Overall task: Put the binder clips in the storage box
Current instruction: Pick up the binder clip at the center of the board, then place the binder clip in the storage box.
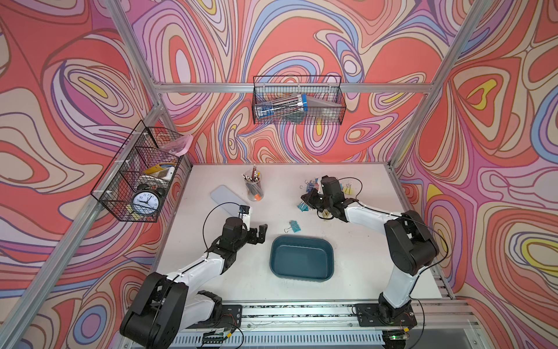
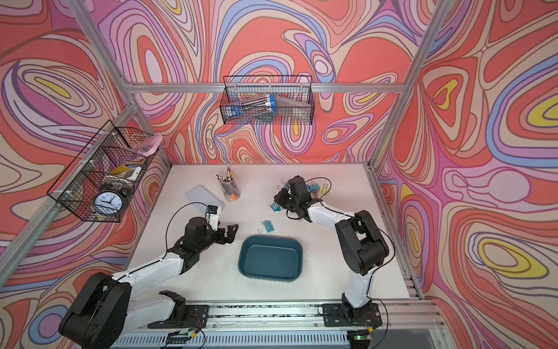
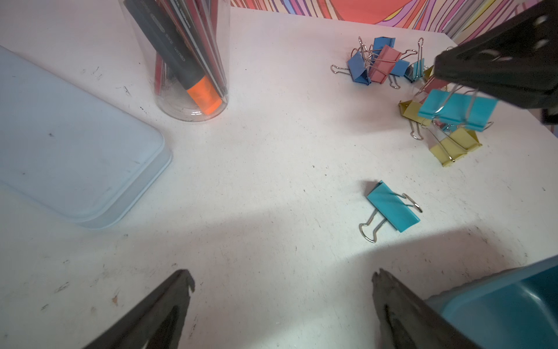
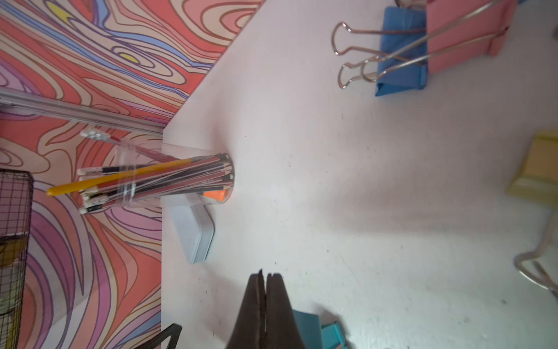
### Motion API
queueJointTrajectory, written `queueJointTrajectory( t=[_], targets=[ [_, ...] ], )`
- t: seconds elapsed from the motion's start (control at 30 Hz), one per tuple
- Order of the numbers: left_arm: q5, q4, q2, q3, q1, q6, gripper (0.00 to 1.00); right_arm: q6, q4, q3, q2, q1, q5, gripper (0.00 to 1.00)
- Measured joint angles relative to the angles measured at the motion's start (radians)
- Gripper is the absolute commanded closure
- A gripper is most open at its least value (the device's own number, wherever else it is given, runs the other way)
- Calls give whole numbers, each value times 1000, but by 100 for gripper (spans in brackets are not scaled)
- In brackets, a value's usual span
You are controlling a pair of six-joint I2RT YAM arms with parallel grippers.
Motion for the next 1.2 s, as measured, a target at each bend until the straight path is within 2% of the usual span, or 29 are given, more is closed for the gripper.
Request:
queueJointTrajectory(
  t=[0.07,0.13,0.2,0.33,0.43,0.7,1.03,1.2],
  targets=[
    [0,0,0,0,0,0,1,11,-13,-47,-125,54,77,100],
    [0,2,0,0,0,0,1,40,-17,-98,-249,157,169,100],
    [0,5,1,0,0,0,1,88,-19,-134,-330,306,275,100],
    [-1,6,-2,0,-1,0,1,230,-44,-188,-352,605,482,100],
    [-10,-12,-27,0,-1,-11,1,338,-106,-210,-298,713,608,100],
    [-7,-99,-175,2,-1,-143,1,492,-138,-210,-91,742,804,100],
    [62,-245,-97,122,-1,-301,7,501,-58,-177,91,743,965,100],
    [126,-249,-56,153,-1,-421,14,485,8,-194,99,758,1011,67]
  ],
)
